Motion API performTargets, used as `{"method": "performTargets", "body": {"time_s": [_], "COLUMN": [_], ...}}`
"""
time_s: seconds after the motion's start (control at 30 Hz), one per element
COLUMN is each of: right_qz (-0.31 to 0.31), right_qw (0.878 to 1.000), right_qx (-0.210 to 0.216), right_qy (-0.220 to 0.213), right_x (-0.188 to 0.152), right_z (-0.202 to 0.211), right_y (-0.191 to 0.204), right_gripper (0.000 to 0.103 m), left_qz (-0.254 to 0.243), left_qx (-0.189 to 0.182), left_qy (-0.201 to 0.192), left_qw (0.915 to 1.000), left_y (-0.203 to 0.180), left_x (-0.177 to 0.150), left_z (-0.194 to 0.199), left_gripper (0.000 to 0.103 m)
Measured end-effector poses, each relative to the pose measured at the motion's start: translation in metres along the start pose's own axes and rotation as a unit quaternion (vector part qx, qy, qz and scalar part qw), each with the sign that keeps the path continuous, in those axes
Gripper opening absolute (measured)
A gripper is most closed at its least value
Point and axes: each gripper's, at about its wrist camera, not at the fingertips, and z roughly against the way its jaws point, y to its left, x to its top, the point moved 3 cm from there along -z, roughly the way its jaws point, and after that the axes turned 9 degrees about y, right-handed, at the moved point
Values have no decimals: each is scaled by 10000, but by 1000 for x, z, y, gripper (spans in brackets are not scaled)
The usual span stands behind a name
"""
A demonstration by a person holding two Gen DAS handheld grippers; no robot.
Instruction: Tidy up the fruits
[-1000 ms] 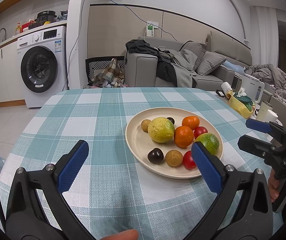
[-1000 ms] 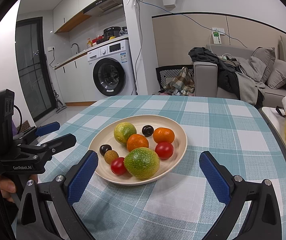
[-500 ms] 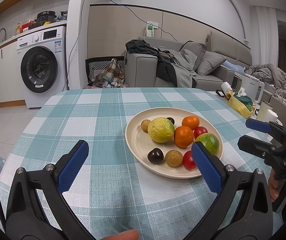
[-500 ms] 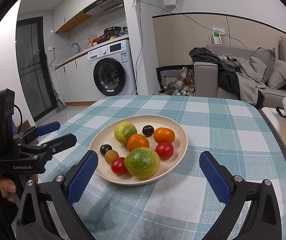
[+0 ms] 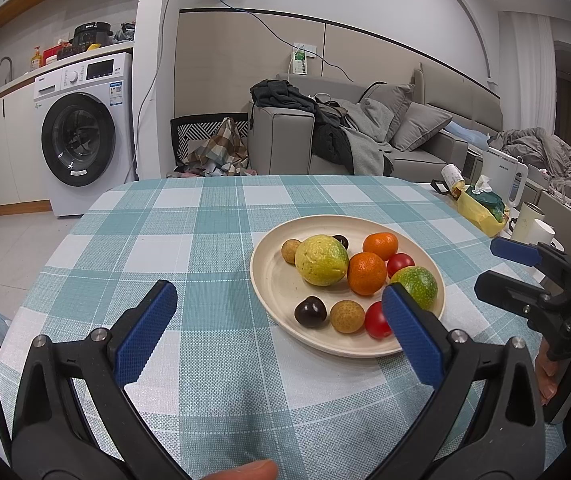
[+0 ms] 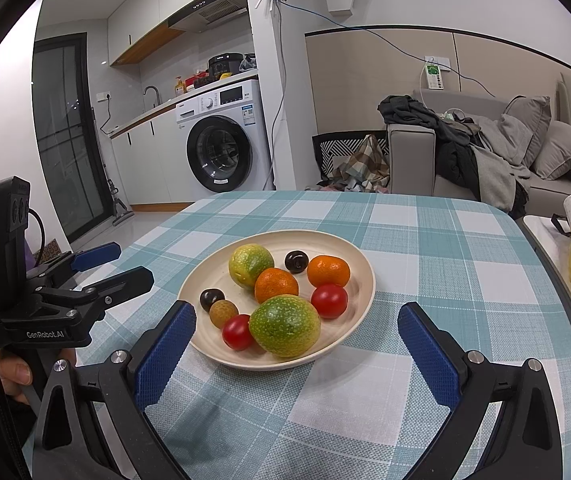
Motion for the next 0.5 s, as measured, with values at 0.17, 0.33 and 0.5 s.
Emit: {"method": "performTargets", "body": {"time_s": [0.17, 0.33, 0.5], "right_qz": [0, 4, 12], "right_qw": [10000, 10000, 10000], "right_qx": [1, -1, 1], "right_qy": [0, -1, 1], "right_x": [0, 0, 1], "right_z": [0, 0, 0], "right_y": [0, 0, 2], "right_gripper": [103, 103, 103], "left_qz": [-2, -3, -3], "left_qx": [-1, -7, -5], "left_qy": [0, -1, -2], "left_qw": [10000, 10000, 10000], "left_y": [0, 0, -1], "left_x": [0, 0, 0], "left_z": [0, 0, 0], "left_gripper": [102, 102, 102]}}
